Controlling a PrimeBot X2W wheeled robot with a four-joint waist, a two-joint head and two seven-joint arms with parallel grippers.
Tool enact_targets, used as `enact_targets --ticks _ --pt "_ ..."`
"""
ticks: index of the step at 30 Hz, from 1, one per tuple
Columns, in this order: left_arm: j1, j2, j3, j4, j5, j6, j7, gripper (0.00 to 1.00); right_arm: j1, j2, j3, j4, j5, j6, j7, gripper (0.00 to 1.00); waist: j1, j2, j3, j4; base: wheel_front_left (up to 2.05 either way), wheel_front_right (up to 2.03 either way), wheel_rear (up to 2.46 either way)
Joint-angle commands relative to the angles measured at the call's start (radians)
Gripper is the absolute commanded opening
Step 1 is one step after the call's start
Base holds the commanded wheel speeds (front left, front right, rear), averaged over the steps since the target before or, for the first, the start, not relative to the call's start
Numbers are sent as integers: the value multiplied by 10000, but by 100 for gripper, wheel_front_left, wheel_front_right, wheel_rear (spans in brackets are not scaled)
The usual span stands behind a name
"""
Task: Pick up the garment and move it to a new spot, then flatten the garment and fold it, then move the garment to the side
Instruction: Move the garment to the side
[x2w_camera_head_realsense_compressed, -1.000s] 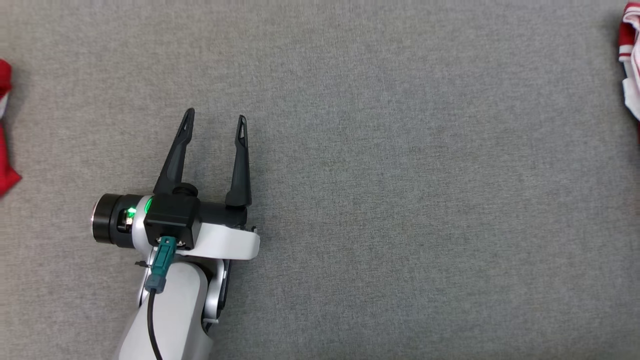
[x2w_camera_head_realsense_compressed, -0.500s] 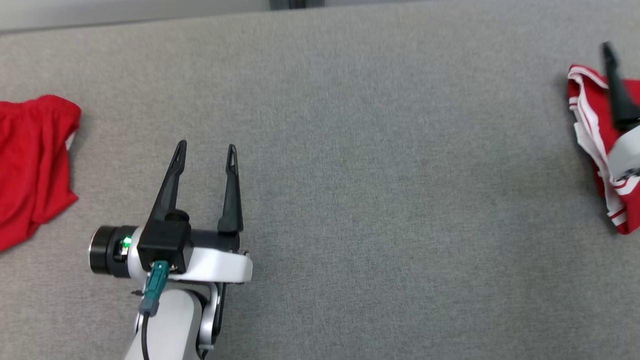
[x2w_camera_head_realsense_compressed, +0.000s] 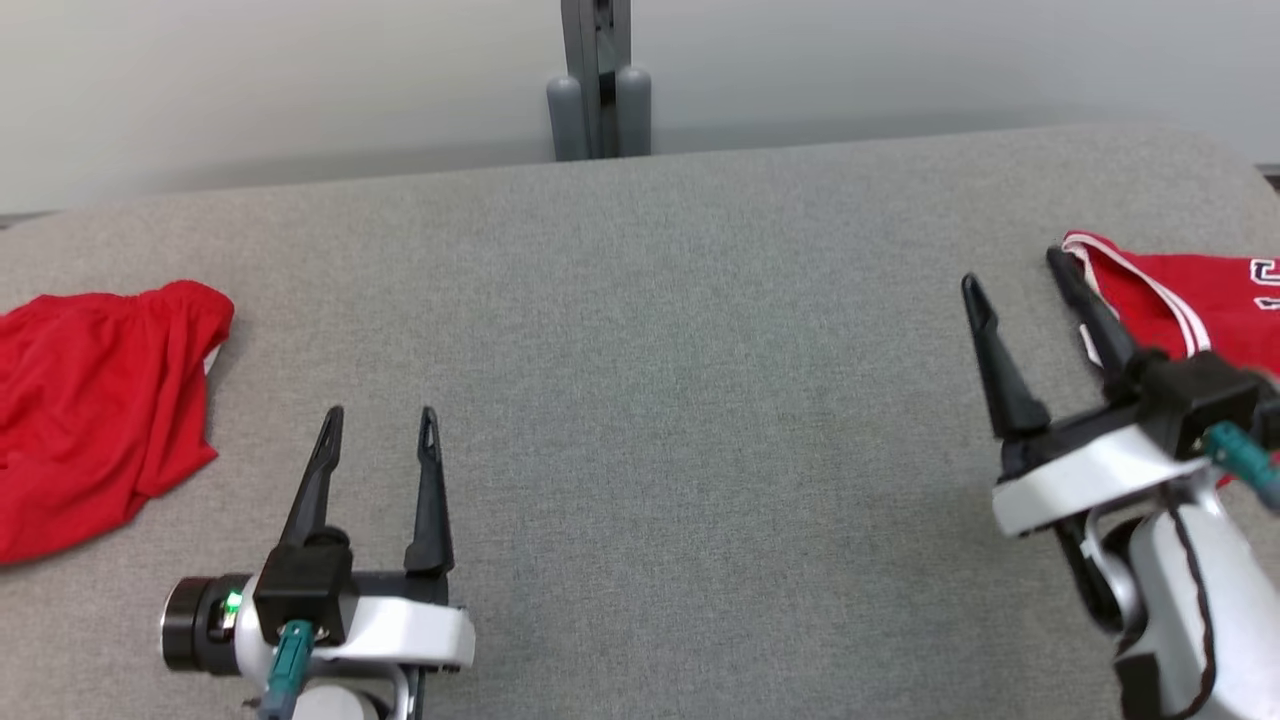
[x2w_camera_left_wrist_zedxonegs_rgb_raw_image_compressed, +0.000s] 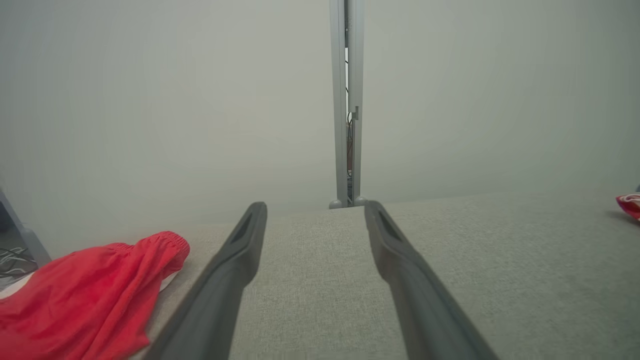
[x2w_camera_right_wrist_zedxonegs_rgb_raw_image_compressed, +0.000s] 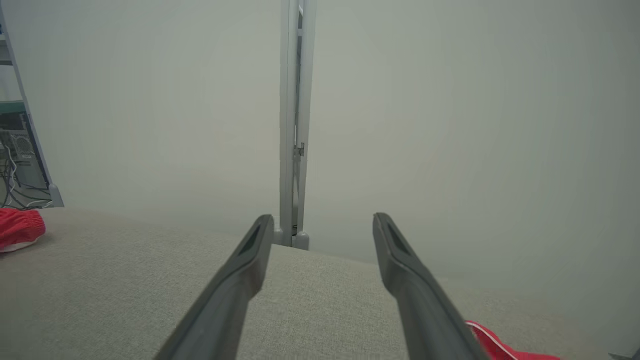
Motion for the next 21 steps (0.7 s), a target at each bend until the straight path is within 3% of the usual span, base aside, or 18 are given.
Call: enact_targets --ticks 1,9,21 --pt "169 44 103 -18 56 6 11 100 252 121 -75 -23 87 -1 -120 100 0 0 -205 -7 0 0 0" --pt "755 43 290 -73 -217 111 11 100 1380 1006 24 104 -284 -1 -324 100 0 0 -530 25 0 0 0" --pt "909 43 314 -122 -344 96 11 100 2102 1514 -435 -73 -881 -1 -373 100 0 0 -541 129 0 0 0"
